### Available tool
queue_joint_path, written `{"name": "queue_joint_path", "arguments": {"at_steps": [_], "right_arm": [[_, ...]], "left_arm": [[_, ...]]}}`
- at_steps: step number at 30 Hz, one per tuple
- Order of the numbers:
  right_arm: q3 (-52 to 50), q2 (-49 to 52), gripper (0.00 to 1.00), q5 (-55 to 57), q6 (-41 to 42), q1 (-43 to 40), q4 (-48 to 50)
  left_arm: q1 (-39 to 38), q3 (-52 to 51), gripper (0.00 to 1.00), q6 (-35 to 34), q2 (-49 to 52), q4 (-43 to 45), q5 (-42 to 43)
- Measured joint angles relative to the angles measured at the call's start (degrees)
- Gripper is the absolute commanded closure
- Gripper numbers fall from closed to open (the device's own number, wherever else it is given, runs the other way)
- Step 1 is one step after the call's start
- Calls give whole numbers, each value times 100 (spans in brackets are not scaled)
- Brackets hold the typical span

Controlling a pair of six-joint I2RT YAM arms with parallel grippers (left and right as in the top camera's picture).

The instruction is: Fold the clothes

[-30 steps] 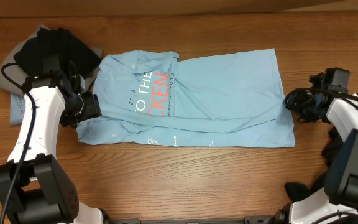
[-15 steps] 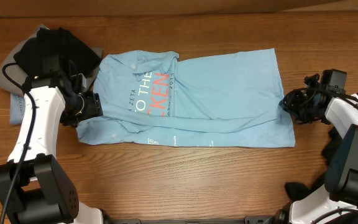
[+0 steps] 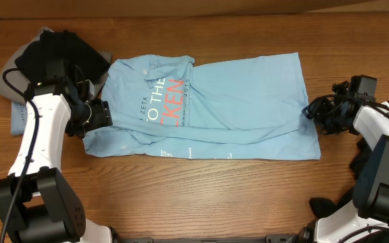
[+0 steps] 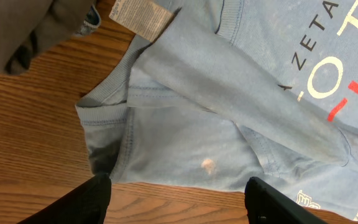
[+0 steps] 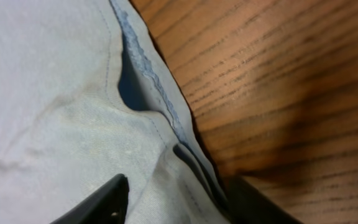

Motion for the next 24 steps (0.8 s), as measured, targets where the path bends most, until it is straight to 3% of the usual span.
{"name": "queue_joint_path", "arguments": {"at_steps": [6,14,24], "right_arm": [[0,0,55,103,-20,2,313],[0,46,55,407,-17,216,483],[17,269,80,914,-26,529,501]], "left_arm": [[0,0,28,0,0,0,-2],[0,0,28,0,0,20,-2],[0,2,26,0,0,26,63]]}}
